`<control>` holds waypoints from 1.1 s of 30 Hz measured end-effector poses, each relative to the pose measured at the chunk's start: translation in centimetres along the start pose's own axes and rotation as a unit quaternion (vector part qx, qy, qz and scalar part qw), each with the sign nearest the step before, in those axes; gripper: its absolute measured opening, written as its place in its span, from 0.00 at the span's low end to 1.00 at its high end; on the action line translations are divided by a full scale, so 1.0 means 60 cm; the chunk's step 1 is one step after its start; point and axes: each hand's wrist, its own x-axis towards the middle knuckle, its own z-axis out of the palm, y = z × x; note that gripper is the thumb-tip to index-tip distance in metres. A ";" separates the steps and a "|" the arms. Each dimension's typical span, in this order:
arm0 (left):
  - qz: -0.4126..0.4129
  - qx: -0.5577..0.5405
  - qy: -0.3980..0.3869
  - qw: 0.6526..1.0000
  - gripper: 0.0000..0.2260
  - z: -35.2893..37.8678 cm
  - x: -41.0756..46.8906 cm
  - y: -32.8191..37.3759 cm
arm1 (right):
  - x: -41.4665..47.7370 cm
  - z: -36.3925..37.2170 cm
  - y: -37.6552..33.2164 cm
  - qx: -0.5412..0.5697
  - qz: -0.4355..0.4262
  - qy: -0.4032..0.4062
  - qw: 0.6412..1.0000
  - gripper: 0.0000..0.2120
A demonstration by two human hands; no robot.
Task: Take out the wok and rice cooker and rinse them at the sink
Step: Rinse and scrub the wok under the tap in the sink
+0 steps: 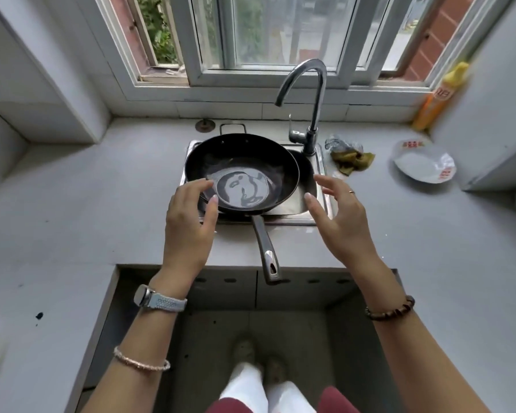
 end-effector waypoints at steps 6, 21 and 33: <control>0.005 0.003 -0.020 1.000 0.13 0.022 0.051 -0.019 | 0.045 0.021 0.016 0.002 0.023 -0.002 1.000 0.19; -0.018 0.016 -0.049 0.998 0.13 0.085 0.184 -0.089 | 0.202 0.101 0.085 0.007 0.066 -0.016 0.998 0.18; -0.075 0.082 -0.083 0.990 0.15 0.184 0.257 -0.096 | 0.423 0.144 0.202 0.016 0.065 -0.083 0.994 0.22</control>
